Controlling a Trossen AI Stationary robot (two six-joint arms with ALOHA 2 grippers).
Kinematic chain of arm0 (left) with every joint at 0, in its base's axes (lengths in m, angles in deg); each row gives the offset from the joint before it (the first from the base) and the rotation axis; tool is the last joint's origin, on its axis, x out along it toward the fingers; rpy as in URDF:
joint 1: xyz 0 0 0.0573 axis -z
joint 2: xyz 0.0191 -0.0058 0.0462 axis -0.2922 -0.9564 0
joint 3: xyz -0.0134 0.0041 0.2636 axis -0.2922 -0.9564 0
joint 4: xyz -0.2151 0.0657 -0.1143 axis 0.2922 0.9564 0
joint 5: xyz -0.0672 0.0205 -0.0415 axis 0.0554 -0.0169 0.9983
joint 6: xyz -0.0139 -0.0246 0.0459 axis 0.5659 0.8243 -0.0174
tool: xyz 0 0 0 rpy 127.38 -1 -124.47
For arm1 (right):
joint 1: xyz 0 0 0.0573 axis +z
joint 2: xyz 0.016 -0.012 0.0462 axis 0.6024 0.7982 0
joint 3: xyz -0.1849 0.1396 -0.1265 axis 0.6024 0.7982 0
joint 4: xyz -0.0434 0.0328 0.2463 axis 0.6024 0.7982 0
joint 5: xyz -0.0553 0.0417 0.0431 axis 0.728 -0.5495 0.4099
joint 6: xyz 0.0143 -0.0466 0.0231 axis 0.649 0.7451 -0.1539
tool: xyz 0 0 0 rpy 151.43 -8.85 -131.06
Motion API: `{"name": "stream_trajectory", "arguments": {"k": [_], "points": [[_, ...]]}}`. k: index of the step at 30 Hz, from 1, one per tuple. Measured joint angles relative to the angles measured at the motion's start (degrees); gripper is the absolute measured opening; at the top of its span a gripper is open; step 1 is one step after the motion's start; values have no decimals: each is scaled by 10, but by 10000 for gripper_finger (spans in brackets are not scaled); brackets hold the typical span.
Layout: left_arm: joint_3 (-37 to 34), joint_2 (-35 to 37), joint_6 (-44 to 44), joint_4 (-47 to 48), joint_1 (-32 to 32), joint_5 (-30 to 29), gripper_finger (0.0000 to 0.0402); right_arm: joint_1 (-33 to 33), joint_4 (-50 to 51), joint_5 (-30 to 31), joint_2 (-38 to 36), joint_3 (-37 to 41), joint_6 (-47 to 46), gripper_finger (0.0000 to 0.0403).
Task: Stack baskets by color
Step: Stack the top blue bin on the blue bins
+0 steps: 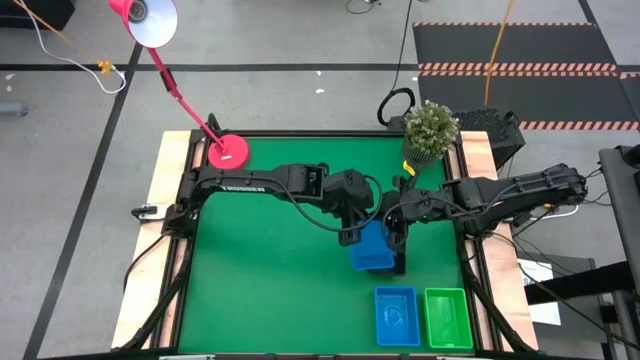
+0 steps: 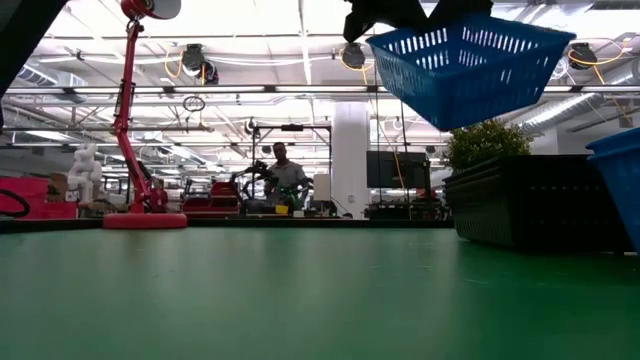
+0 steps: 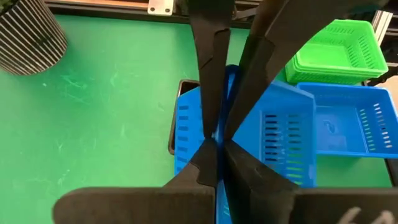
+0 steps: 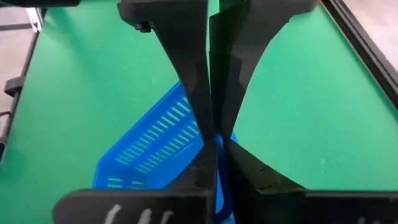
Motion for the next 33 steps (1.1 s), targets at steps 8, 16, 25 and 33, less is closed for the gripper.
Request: {"name": "stream_trajectory", "arguments": {"k": [8,16,25,33], "points": [[0,0,-12,4,2,1,23,0,1,2,1,0,-31,7],[1,0,21,18,4,-2,79,0,0,6,2,1,-58,3],[2,12,67,46,14,-62,210,-1,6,-32,2,2,-68,1],[3,50,153,92,14,-76,233,-4,15,-106,-36,2,-110,2]]}}
